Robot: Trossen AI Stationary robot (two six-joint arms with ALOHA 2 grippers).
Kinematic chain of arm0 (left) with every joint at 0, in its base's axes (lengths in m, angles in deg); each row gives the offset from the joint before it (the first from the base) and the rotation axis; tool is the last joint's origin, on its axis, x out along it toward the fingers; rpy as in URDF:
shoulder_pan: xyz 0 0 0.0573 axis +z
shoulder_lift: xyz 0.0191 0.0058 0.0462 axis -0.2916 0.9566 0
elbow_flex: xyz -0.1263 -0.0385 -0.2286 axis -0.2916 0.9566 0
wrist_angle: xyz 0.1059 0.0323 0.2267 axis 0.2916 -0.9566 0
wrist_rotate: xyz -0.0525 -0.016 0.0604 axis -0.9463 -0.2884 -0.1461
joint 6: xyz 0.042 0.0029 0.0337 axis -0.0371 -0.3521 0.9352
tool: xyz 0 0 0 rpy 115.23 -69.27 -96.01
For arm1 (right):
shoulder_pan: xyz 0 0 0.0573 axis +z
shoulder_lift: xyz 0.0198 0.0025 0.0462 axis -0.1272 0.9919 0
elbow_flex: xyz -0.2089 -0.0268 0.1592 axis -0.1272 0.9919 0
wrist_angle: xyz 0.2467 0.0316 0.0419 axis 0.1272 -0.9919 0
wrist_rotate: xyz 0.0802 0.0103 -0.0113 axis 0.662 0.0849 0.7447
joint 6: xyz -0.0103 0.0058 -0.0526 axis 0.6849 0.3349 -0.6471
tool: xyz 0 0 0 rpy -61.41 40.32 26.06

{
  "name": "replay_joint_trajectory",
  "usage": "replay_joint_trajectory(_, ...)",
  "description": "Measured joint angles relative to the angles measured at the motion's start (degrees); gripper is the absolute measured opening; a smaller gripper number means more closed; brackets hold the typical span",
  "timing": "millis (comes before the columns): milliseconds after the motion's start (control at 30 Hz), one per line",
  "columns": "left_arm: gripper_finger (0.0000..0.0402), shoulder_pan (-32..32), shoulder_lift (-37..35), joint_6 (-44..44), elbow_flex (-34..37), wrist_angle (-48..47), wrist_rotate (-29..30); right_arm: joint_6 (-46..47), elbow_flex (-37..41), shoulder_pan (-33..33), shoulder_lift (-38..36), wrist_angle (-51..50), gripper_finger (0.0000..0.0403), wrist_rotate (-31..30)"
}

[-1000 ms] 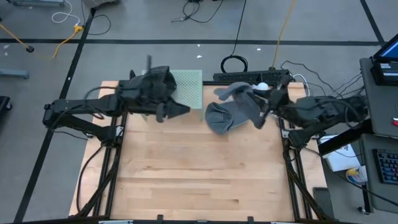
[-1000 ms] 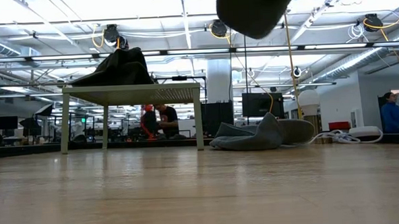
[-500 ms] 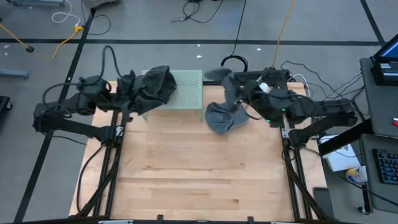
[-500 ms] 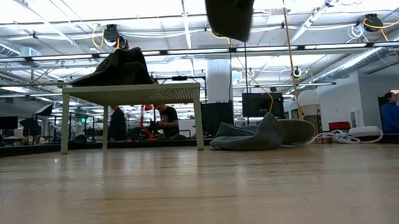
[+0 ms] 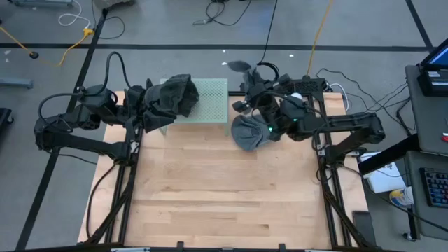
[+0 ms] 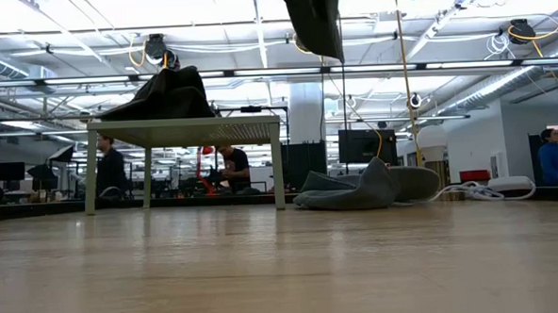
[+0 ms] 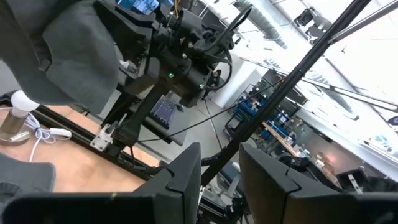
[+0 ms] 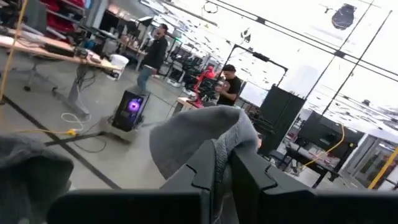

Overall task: Pick & Place hat
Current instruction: Put the gray cap on the shelf

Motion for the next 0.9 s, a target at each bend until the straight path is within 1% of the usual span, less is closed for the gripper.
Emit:
replay_joint_trajectory(133,0.0113,-0.01,0.00,-0.82,0.00,-1.10,-0.01,2.79,-0.02,-0.84,1.66,0.20,0.0019,3.89)
replay_joint_trajectory(367,0.0113,0.01,0.00,-1.30,0.00,-3.20,-0.23,13.68,-0.04,-3.46,5.30,-0.05,0.0019,10.66)
replay_joint_trajectory(500,0.0113,-0.01,0.00,-2.56,0.00,-3.27,-0.32,20.33,-0.05,-4.93,7.12,0.07,0.0019,13.43)
replay_joint_trajectory(600,0.0113,0.00,0.00,-2.73,0.00,-3.42,-0.26,25.08,-0.04,-5.67,8.58,-0.05,0.0019,13.48)
replay_joint_trajectory(767,0.0113,0.00,0.00,-2.61,0.00,-3.42,-0.25,29.61,-0.04,-6.60,10.29,0.29,0.0019,13.48)
replay_joint_trajectory(900,0.0113,0.01,0.00,-2.66,0.00,-3.42,-0.25,35.34,-0.04,-7.48,11.75,0.14,0.0019,13.54)
